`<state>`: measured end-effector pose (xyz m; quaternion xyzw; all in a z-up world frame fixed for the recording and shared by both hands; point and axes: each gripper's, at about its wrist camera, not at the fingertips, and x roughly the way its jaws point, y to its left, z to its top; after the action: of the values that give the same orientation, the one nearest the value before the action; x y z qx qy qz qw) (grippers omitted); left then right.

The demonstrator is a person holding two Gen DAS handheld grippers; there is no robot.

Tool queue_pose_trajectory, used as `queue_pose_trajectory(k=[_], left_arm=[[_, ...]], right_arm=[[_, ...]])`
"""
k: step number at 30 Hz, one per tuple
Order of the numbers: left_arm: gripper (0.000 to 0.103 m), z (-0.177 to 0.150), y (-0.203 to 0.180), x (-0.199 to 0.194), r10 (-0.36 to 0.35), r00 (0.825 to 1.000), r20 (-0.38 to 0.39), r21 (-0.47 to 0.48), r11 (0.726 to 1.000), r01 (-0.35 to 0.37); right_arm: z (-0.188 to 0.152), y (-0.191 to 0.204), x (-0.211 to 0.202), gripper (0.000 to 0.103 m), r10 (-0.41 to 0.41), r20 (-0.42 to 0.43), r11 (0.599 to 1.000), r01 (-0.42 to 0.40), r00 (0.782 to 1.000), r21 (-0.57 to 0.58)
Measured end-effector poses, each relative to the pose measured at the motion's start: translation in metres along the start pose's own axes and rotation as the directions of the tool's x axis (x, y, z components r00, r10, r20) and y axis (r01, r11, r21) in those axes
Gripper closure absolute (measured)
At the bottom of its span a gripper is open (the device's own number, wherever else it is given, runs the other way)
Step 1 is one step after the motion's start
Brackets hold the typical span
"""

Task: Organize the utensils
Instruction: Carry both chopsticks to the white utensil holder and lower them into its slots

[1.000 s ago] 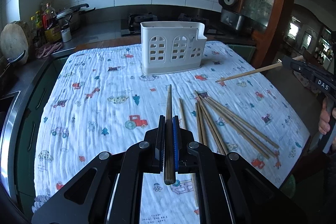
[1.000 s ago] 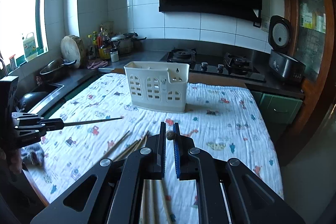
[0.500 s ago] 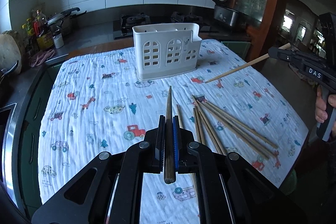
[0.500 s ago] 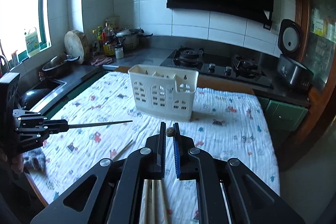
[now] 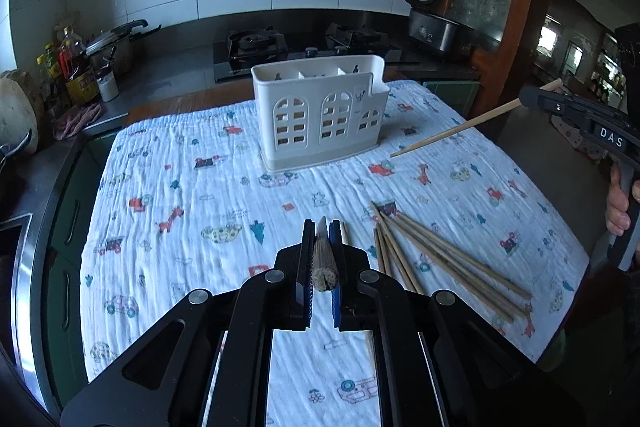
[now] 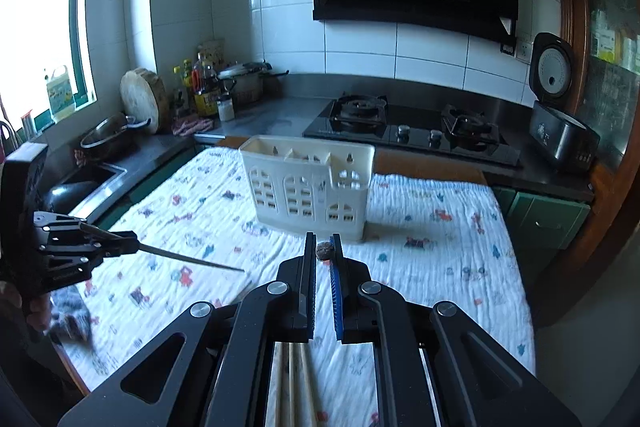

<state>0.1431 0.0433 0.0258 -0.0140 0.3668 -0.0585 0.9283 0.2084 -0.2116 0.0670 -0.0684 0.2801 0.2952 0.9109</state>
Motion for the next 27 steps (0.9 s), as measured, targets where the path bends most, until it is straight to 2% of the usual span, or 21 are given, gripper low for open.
queue_pose_trajectory(k=[5,9,12,15,20,22,24,27], left_arm=[[0.097,0.043,-0.005,-0.016,-0.010,0.999,0.044,0.044,0.999,0.008],[0.097,0.086,-0.004,-0.039,-0.023,0.994,0.110,0.067,0.998,0.016],[0.097,0.115,-0.001,-0.049,0.003,0.988,0.153,0.076,0.997,-0.014],[0.097,0.139,0.005,-0.043,0.023,0.988,0.155,0.069,0.997,-0.034],[0.097,0.167,0.017,0.000,0.057,0.997,0.047,0.067,0.996,-0.060],[0.097,0.175,0.023,0.017,0.047,0.999,-0.007,0.069,0.997,-0.046],[0.097,0.179,0.026,0.037,0.071,0.996,-0.061,0.077,0.995,-0.066],[0.097,0.185,0.032,0.061,0.046,0.990,-0.131,0.065,0.997,-0.038]], right_arm=[[0.051,-0.012,-0.009,0.096,0.013,0.015,1.000,-0.013,1.000,0.002],[0.090,-0.019,-0.008,0.096,0.008,-0.004,1.000,-0.009,1.000,-0.020],[0.110,-0.026,0.000,0.096,0.004,-0.020,1.000,-0.005,1.000,-0.008],[0.121,-0.030,0.015,0.096,-0.008,-0.043,1.000,0.008,0.999,-0.005],[0.127,-0.033,0.050,0.096,-0.010,-0.125,1.000,0.009,0.992,-0.014],[0.128,-0.031,0.061,0.096,-0.017,-0.145,1.000,0.014,0.989,-0.025],[0.127,-0.031,0.073,0.096,-0.018,-0.171,0.999,0.013,0.985,-0.032],[0.126,-0.032,0.088,0.096,-0.018,-0.202,0.999,0.011,0.979,-0.036]])
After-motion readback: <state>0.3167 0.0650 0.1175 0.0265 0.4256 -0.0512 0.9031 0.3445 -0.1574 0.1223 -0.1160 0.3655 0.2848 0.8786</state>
